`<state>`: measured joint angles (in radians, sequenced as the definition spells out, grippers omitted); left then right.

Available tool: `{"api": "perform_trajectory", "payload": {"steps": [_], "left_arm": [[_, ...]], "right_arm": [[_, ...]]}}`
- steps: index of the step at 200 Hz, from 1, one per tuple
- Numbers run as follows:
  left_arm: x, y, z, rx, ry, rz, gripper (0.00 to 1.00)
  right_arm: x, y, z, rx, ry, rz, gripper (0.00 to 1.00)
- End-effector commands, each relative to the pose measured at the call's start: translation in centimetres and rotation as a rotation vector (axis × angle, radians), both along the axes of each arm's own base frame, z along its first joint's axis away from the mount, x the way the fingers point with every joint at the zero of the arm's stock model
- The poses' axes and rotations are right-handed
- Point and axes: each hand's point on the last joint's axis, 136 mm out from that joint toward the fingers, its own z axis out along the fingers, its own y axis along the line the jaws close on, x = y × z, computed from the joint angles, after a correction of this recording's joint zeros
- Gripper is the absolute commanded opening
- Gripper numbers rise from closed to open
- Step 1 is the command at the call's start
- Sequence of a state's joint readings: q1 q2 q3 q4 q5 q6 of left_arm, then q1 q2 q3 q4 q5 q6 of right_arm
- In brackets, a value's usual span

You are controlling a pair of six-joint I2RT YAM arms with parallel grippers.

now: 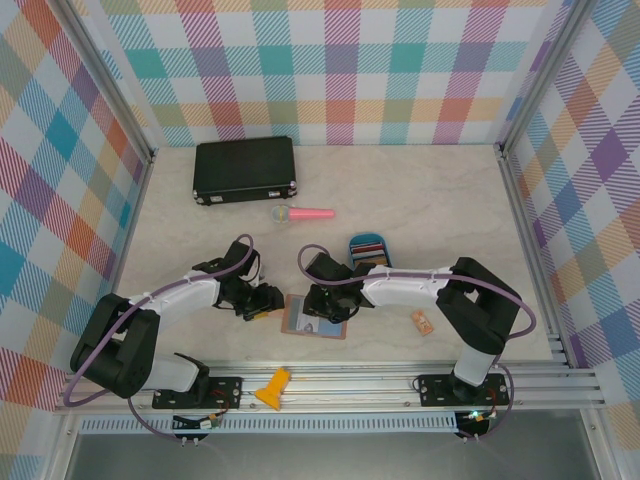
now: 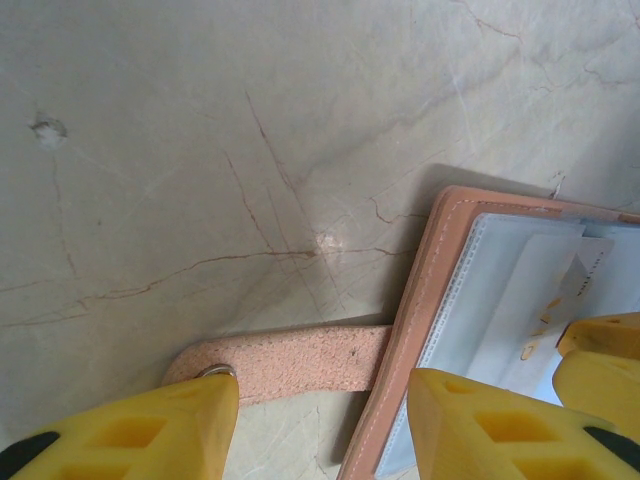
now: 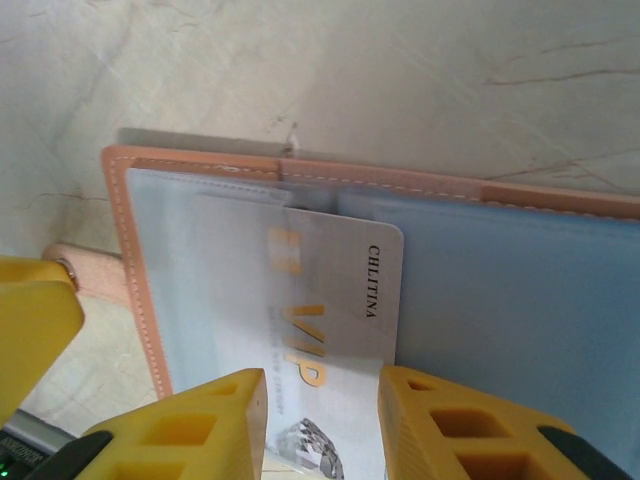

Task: Put the credit cards into the card holder

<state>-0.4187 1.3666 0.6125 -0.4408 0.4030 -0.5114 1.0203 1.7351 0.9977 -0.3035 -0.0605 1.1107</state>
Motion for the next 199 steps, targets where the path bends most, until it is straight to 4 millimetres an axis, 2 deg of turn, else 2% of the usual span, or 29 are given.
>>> {"api": "perform_trajectory", "payload": {"steps": [1, 48, 92, 199], "left_arm": [[-1.9, 0.9, -1.9, 0.059, 0.087, -0.002, 0.50], [-1.9, 0.9, -1.8, 0.062, 0.084, -0.002, 0.51], [-1.9, 0.9, -1.9, 0.061, 0.084, -0.003, 0.51], [-1.9, 0.9, -1.7, 0.056, 0.078, -0.003, 0.51]], "right_arm": [[-0.2, -0.5, 0.7, -0.031, -0.013, 0.001, 0.37], [-0.2, 0.3, 0.5, -0.006, 0.000, 0.017, 0.37], [-0.2, 0.2, 1.0, -0.005, -0.024, 0.025, 0.38], [0.1, 0.9, -0.2, -0.033, 0.003, 0.029, 0.40]]}}
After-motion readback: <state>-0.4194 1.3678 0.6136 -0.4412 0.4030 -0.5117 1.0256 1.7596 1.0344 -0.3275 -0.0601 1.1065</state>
